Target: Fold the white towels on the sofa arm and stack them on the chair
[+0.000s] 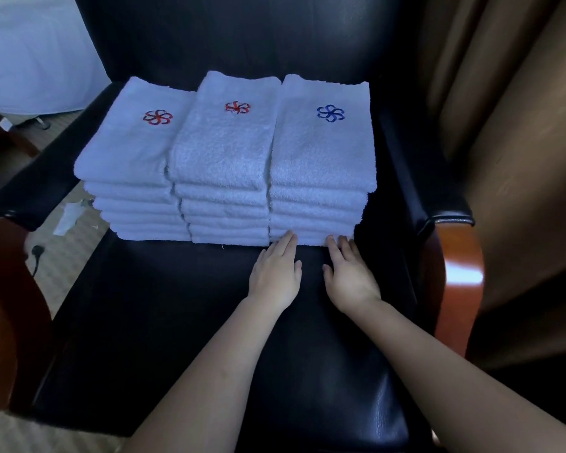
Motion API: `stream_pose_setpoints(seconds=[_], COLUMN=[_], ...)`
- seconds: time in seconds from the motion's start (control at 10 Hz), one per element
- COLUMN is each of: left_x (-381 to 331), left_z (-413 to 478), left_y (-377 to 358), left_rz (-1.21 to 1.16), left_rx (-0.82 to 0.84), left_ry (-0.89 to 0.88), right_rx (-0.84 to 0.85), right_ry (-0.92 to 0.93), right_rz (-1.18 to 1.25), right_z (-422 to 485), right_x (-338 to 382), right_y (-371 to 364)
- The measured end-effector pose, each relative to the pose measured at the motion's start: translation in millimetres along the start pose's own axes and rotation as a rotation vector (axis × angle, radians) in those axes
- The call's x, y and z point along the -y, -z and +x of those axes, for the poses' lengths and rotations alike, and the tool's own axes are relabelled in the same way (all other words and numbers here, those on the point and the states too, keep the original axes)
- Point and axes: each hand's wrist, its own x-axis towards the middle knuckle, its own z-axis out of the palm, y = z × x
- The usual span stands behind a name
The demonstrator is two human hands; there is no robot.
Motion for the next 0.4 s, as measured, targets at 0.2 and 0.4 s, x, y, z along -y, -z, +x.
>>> stream_pose_setpoints(seconds=[0.2, 0.4], left_x=[3.5, 3.8], left_z=[1.1, -15.9], left_y=[2.1, 31.6], left_rz=[0.036, 0.012], left_rx=[0.049, 0.003], left_ry=[-0.03, -0.052], right_rx=[0.013, -0.006], right_ry=[-0.007, 0.008], right_rz=[-0.01, 0.08], right_z=[-1.1, -13.0], right_x=[0.6, 3.1], right_y=[1.7, 17.5])
